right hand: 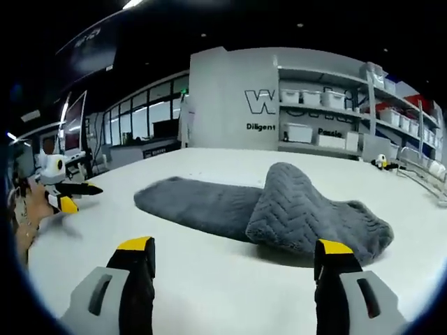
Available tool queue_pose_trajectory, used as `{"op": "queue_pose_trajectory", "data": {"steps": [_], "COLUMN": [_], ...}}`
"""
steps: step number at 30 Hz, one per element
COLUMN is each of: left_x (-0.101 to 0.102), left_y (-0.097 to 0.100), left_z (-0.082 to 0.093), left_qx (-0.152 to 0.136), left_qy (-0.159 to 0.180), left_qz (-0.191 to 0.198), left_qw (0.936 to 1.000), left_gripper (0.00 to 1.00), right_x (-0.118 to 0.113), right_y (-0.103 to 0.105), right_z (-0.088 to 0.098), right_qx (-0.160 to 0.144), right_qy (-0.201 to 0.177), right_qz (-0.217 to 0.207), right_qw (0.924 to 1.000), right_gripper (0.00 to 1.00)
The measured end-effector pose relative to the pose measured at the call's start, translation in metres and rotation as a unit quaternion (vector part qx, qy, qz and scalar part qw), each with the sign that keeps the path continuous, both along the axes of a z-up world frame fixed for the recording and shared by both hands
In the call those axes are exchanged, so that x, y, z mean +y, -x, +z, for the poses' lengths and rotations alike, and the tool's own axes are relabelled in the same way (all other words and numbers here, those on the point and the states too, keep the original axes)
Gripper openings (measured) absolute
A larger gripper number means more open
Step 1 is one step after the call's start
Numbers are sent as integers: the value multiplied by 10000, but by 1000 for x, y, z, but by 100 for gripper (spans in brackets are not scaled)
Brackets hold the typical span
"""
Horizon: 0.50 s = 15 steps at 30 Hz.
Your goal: Open the folded towel by lifting each exposed corner and separating the folded layers until the towel lies flat within the target outline without major curled edges
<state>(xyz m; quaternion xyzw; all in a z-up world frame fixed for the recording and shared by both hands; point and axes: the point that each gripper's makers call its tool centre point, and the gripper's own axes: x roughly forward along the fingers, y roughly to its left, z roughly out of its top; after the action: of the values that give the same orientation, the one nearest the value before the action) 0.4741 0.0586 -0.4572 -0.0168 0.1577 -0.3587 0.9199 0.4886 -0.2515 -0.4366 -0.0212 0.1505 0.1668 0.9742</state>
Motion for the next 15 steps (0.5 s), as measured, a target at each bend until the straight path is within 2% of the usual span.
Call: {"op": "queue_pose_trajectory", "data": {"steps": [3,6,9,12,15], "left_x": [0,-2,-4,-10,-16], "left_y": [-3,-7,-9,-15,-22], "left_z": [-2,-7,-11,-4,2], "left_qx": [39,206,213,139,73], "left_qy": [49,105,-170,-220,-214], "left_qz": [-5,-8,-34,-74,-90], "left_qw": [10000,9997,9996,9996,9997], "left_gripper": [90,90,90,90,89], "right_x": [3,5,6,10,14], "right_y": [1,0,0,1,2], "right_z": [3,1,0,-1,2], "right_qx": [-76,-30,-23,14,-98], "right_qy": [-59,-22,-30,-15,83], "right_qz": [42,104,121,175,208], "right_qw": [9999,9999,9999,9998,9997], "right_gripper": [99,99,99,99,99]}}
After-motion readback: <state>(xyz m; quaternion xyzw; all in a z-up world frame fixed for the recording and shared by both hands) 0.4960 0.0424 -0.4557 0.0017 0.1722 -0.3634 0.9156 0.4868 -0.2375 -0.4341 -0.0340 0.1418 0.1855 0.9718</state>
